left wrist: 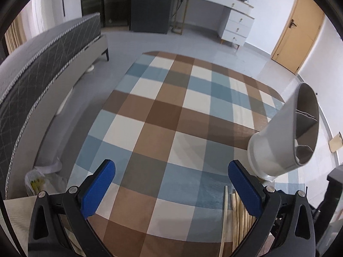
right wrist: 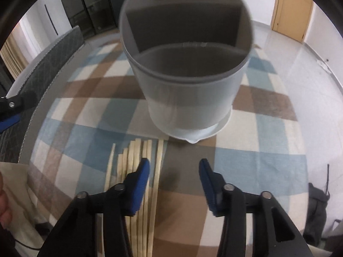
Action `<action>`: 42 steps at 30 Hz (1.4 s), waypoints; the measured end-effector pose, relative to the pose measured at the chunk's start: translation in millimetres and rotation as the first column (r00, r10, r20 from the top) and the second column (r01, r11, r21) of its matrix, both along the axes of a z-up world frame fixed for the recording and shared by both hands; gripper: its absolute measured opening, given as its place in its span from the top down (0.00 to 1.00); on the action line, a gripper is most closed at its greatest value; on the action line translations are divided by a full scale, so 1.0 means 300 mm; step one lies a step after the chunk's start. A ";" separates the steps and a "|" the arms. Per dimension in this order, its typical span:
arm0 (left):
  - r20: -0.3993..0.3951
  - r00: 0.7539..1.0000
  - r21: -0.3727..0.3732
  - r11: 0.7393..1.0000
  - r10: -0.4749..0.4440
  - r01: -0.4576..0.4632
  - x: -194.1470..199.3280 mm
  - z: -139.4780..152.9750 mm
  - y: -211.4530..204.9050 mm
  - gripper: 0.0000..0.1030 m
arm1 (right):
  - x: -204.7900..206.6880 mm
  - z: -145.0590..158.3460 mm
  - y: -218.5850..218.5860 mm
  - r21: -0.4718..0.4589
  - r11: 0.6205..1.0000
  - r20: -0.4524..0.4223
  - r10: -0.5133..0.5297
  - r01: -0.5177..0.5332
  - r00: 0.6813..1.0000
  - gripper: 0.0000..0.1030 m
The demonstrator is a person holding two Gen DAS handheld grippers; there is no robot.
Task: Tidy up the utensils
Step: 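Lower the right gripper onto the chopstick bundle and close on one chopstick, then lift one chopstick with the right gripper while the left gripper grasps another chopstick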
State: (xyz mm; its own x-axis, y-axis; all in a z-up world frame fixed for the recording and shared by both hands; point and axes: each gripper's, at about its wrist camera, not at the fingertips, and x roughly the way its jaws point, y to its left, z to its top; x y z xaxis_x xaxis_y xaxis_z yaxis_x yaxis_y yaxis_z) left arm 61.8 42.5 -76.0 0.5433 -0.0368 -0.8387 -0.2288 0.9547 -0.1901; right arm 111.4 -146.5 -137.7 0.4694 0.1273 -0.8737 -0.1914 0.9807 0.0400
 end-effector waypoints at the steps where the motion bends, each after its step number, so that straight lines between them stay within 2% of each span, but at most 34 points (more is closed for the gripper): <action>1: -0.011 1.000 -0.022 1.000 0.005 -0.005 0.007 -0.009 0.005 0.01 | 0.010 -0.010 0.004 0.002 1.000 -0.007 0.001 -0.001 1.000 0.59; 6: -0.040 0.999 -0.055 0.998 0.013 -0.016 0.027 -0.033 0.018 0.01 | 0.038 -0.032 0.032 -0.020 1.000 -0.014 0.006 -0.006 1.000 0.61; 9: -0.052 0.999 -0.075 0.997 0.007 -0.011 0.033 -0.045 0.023 0.01 | 0.051 -0.043 0.050 -0.044 0.999 -0.020 0.008 -0.009 1.000 0.65; 11: -0.055 0.998 -0.075 0.997 0.004 -0.009 0.036 -0.053 0.026 0.01 | 0.057 -0.055 0.059 -0.065 0.998 -0.030 -0.003 0.001 1.000 0.74; 17: -0.079 0.997 -0.055 0.999 -0.005 0.001 0.042 -0.074 0.023 0.01 | 0.065 -0.063 0.094 -0.122 0.992 0.002 0.038 -0.037 0.999 0.76; 19: -0.087 0.996 -0.043 0.999 -0.012 0.008 0.043 -0.083 0.019 0.01 | 0.064 -0.065 0.107 -0.122 0.991 0.018 0.051 -0.049 0.999 0.85; 21: -0.095 0.995 -0.036 0.999 -0.018 0.015 0.044 -0.093 0.017 0.01 | 0.061 -0.065 0.108 -0.102 0.993 0.020 0.066 -0.064 0.998 0.94; 22: -0.100 0.995 -0.038 0.999 -0.026 0.022 0.044 -0.100 0.012 0.01 | 0.060 -0.063 0.105 -0.097 0.993 0.019 0.065 -0.063 0.998 0.95; 26: -0.133 0.988 -0.062 0.996 -0.078 0.070 0.037 -0.135 -0.019 0.01 | 0.065 -0.038 0.080 -0.031 0.999 0.034 0.038 -0.037 0.999 0.95; 31: -0.146 0.977 -0.071 0.987 -0.154 0.145 0.010 -0.155 -0.088 0.03 | 0.024 0.060 0.000 0.080 0.997 0.105 -0.019 0.011 0.994 0.95; 34: -0.170 0.962 -0.098 0.975 -0.212 0.198 -0.006 -0.173 -0.142 0.06 | -0.002 0.105 -0.052 0.146 0.988 0.139 -0.063 0.042 0.988 0.95; 39: -0.218 0.940 -0.088 0.964 -0.263 0.250 -0.027 -0.209 -0.210 0.19 | -0.035 0.168 -0.143 0.235 0.967 0.175 -0.139 0.096 0.975 0.95; 42: -0.235 0.931 -0.071 0.960 -0.281 0.272 -0.044 -0.223 -0.238 0.19 | -0.049 0.194 -0.183 0.282 0.952 0.190 -0.178 0.120 0.966 0.95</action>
State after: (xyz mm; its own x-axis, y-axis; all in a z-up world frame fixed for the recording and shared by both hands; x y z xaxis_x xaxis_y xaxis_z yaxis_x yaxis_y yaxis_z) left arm 48.7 -29.0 -142.9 0.2900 -0.1900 -0.9380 0.0002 0.9801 -0.1985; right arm 96.8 -201.3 -79.5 0.6701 0.2555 -0.6969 -0.0762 0.9576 0.2778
